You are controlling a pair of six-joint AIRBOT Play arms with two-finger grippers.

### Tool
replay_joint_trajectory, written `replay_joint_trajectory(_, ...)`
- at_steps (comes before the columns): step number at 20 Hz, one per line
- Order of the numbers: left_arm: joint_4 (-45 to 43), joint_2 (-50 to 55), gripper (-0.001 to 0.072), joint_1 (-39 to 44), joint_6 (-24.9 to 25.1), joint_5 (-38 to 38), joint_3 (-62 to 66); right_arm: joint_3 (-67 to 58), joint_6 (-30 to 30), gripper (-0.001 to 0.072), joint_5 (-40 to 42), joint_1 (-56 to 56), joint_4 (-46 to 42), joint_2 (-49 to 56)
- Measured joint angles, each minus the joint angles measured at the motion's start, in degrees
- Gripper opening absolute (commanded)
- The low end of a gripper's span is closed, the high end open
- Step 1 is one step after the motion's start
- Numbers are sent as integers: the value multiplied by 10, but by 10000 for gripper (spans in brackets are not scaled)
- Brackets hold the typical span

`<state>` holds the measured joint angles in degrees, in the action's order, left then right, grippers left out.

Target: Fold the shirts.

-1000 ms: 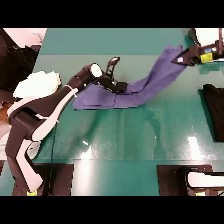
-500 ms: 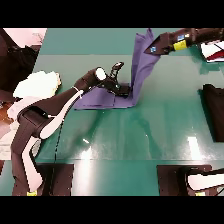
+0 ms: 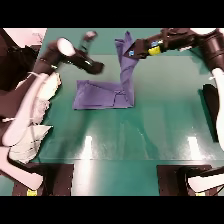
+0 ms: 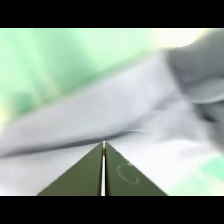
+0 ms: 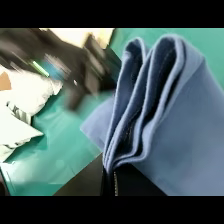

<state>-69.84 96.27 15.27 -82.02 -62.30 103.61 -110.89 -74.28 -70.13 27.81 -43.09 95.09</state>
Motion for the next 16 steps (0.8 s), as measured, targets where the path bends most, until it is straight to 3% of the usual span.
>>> replay_joint_trajectory(2,-35,-54,26,-50,0,-15,0,-11,17,20,30,40,0,32)
replay_joint_trajectory(3,-45,-78,26,-71,0,-20,0,-23,28,132,49,62,0,55)
replay_joint_trajectory(4,-53,-100,26,-91,0,-24,0,-36,38,373,69,84,0,78)
replay_joint_trajectory(5,-60,-119,26,-108,0,-30,0,-52,47,550,95,107,1,104)
replay_joint_trajectory(6,-64,-135,26,-124,0,-32,0,-63,54,616,120,129,2,126)
replay_joint_trajectory(10,-73,-172,26,-157,0,-55,0,-47,67,612,177,165,-4,150)
replay_joint_trajectory(16,-71,-184,27,-169,0,-94,-12,79,58,612,88,58,-50,60)
